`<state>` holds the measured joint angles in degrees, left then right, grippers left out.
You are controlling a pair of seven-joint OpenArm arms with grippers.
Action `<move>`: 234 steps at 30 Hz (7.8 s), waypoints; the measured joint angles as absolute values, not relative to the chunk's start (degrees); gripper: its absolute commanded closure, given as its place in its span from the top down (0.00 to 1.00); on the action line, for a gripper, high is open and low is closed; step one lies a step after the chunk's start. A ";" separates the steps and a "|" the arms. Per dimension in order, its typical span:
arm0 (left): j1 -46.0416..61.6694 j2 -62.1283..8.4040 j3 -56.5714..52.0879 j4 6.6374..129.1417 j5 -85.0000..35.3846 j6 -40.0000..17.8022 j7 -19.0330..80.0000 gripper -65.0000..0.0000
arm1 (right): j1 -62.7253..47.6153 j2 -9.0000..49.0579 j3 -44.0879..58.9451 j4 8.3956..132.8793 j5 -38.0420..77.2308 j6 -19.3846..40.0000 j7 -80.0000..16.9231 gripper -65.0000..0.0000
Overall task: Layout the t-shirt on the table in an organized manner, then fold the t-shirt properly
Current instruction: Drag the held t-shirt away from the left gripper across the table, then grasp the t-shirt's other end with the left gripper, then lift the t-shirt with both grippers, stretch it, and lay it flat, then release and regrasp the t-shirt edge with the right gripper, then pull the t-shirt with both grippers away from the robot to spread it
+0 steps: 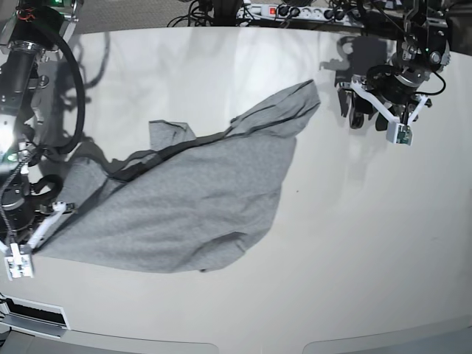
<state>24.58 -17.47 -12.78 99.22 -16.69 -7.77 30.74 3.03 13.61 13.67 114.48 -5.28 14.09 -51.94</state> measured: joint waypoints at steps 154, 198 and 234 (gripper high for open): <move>-3.64 -51.33 -0.01 86.11 -49.06 -37.71 55.92 0.00 | -3.36 27.46 5.82 98.06 31.00 37.71 -48.71 0.67; -3.51 -51.09 -0.01 86.11 -49.23 -37.52 56.36 0.00 | -14.39 14.68 6.85 89.52 39.35 28.32 -54.92 0.68; -3.53 -51.03 -0.01 86.11 -49.28 -37.85 56.55 0.00 | -10.22 18.26 6.94 96.95 59.00 39.68 -73.82 0.00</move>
<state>-3.53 -51.03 -0.01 86.11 -49.28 -37.85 56.55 -10.22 18.26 6.94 96.95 59.00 39.68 -73.82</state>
